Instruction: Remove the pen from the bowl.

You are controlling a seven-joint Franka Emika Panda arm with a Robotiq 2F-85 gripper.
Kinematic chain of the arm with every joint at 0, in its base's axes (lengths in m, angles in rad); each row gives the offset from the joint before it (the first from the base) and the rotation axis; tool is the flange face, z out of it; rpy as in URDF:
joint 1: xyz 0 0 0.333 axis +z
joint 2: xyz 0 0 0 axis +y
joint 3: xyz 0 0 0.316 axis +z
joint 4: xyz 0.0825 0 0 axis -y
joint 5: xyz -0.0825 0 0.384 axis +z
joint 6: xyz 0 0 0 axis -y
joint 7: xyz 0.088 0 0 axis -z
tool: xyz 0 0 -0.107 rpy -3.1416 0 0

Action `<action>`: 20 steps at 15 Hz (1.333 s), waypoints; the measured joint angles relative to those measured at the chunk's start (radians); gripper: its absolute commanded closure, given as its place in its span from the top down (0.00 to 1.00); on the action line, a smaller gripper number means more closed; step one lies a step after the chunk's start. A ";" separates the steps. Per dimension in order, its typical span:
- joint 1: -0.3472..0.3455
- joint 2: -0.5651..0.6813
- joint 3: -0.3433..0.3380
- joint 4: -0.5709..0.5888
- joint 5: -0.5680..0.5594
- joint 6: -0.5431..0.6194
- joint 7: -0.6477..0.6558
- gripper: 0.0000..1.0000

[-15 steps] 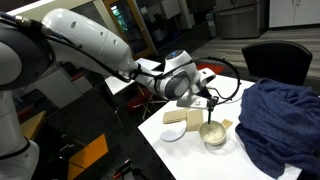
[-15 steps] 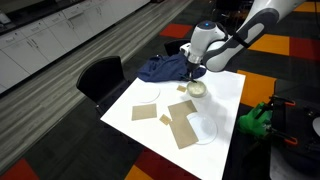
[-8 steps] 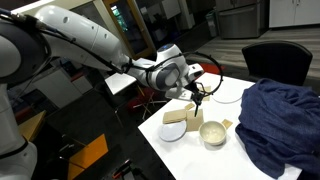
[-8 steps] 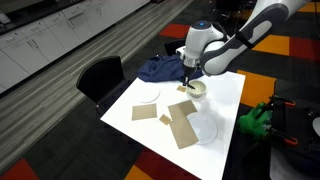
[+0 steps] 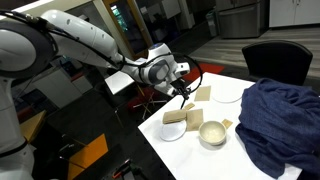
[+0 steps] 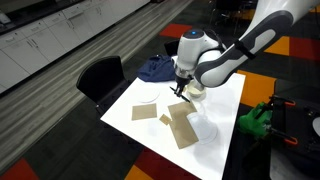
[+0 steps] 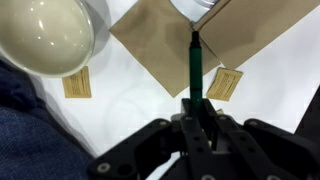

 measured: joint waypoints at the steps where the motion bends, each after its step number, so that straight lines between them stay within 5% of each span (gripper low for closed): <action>1: 0.024 0.005 -0.013 0.011 -0.002 -0.015 0.044 0.03; 8: 0.161 0.079 -0.097 0.138 -0.026 -0.243 0.321 0.03; 20: 0.154 0.311 -0.119 0.358 0.002 -0.306 0.438 0.03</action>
